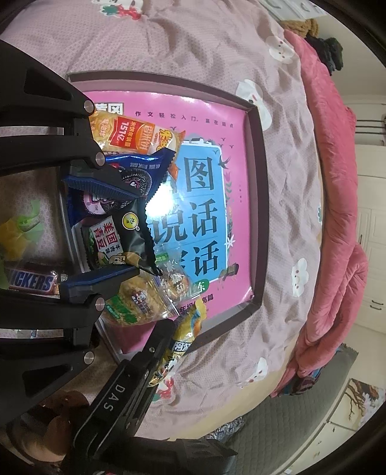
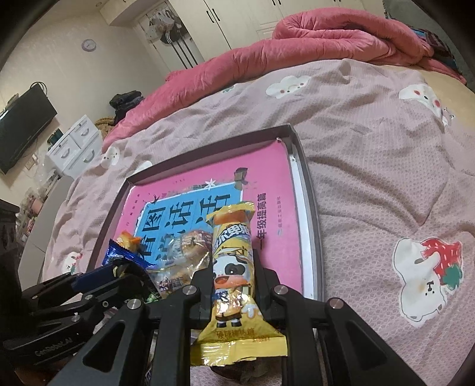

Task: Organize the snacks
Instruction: 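Open left tool to drop the pea packet while right tool lowers and releases the wafer bar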

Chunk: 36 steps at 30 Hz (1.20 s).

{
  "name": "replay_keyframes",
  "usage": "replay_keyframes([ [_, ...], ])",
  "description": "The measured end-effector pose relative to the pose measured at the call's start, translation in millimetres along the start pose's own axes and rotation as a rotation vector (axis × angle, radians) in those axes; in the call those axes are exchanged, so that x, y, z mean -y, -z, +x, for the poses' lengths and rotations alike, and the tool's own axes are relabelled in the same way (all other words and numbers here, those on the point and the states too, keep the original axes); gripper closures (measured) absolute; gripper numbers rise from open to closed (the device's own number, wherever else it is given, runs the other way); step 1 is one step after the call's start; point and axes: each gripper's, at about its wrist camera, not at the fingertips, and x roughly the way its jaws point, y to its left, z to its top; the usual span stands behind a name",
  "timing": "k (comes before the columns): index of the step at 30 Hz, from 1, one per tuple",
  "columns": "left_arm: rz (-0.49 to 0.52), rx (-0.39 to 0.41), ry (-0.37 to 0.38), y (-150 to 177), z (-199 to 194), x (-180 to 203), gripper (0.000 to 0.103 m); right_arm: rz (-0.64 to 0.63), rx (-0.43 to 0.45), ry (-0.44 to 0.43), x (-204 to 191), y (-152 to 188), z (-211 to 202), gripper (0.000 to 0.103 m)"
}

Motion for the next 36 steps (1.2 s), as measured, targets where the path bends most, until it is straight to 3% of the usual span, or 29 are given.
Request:
replay_keyframes([
  [15,-0.006,-0.008,0.003,1,2,0,0.058,0.019,-0.015,0.007,3,3,2,0.084],
  [21,-0.010,-0.008,0.003,0,2,-1,0.058,0.028,-0.006,-0.004,4,3,-1,0.074],
  [36,-0.037,-0.010,0.018,-1,0,-8,0.058,0.046,0.005,-0.051,4,4,-17,0.073],
])
